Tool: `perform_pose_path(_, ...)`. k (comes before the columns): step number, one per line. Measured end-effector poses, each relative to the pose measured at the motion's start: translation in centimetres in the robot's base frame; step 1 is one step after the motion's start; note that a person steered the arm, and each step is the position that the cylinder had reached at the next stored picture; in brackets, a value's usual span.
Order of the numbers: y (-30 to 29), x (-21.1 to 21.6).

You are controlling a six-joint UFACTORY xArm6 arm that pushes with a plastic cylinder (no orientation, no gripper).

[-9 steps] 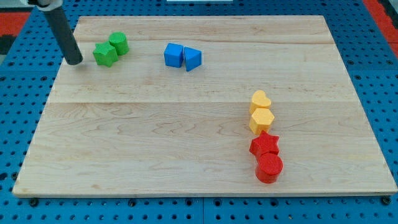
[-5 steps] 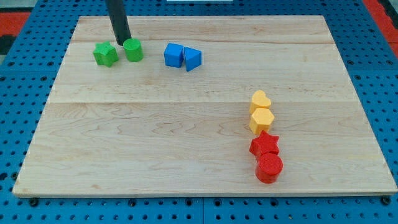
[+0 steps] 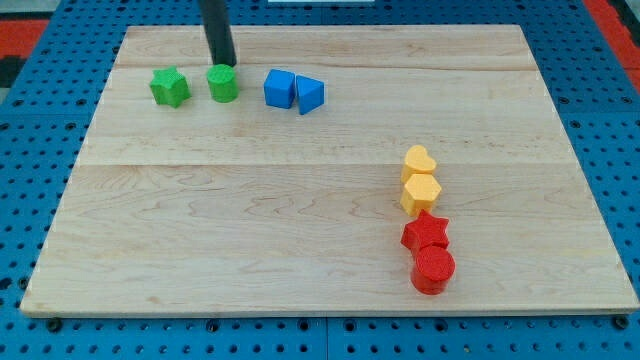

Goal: Separate the blue cube and blue triangle

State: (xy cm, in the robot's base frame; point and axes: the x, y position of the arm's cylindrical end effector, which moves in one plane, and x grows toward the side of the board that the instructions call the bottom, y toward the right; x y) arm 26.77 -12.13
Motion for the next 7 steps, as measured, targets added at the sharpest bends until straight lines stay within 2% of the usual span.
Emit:
perform_pose_path(2,-0.2,2.2)
perform_pose_path(3,2.5,0.1)
perform_pose_path(4,6.7,0.2)
perform_pose_path(5,6.9,2.8)
perform_pose_path(7,7.5,3.4)
